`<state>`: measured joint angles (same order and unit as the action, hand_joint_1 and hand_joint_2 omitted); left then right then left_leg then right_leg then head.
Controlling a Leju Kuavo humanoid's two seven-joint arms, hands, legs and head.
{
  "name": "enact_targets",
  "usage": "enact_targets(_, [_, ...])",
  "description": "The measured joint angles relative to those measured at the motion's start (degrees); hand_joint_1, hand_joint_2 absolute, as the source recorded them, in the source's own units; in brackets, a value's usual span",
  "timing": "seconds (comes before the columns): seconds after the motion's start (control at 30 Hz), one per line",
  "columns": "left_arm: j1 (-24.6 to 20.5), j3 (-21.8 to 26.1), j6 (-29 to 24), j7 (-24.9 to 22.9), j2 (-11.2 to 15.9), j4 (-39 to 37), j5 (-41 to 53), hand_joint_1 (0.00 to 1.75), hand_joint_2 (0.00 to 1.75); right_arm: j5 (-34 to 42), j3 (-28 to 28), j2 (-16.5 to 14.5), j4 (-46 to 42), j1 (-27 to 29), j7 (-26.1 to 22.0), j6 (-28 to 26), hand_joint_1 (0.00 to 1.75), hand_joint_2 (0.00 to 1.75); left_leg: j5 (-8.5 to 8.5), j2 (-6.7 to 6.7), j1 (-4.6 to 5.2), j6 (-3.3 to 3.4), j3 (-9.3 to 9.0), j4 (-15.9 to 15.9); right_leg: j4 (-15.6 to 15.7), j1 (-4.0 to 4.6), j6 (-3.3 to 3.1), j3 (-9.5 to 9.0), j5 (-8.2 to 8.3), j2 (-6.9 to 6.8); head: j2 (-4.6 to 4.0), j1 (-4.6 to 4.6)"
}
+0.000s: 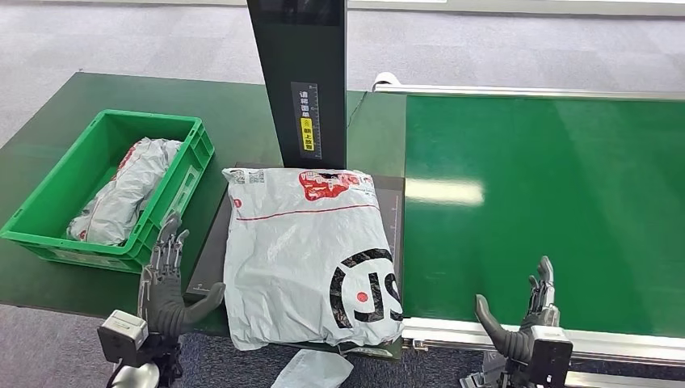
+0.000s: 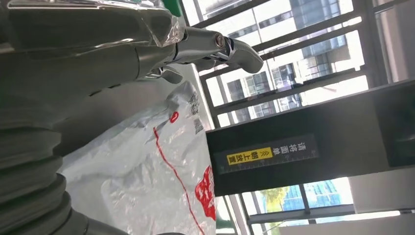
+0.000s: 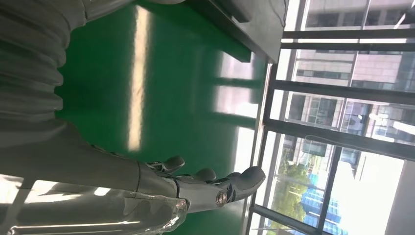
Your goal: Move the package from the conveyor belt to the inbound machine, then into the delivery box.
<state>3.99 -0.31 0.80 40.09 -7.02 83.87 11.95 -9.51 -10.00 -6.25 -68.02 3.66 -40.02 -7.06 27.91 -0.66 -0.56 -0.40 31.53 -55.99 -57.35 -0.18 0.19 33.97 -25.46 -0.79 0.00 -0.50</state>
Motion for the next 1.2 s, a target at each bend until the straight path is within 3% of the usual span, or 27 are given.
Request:
enact_targets(0.4, [1.32, 0.14, 3.85, 0.0, -2.65, -2.46, -2.97, 0.0, 1.75, -2.37, -1.79, -1.38, 0.39, 0.16, 0.0, 2.05, 0.0, 1.75, 0.0, 0.01, 0.0, 0.0, -0.02, 0.0, 0.0, 0.0, 0.0, -0.01, 0.0, 0.0, 0.0, -0.01])
enact_targets(1.2, [1.76, 1.57, 4.31, 0.0, -3.41, -4.62, -3.08, 0.0, 1.75, -1.64, -0.79, -1.26, 3.45, -2.25, 0.0, 1.92, 0.0, 1.75, 0.0, 0.01, 0.0, 0.0, -0.01, 0.0, 0.0, 0.0, 0.0, -0.02, 0.0, -0.01, 0.0, -0.01])
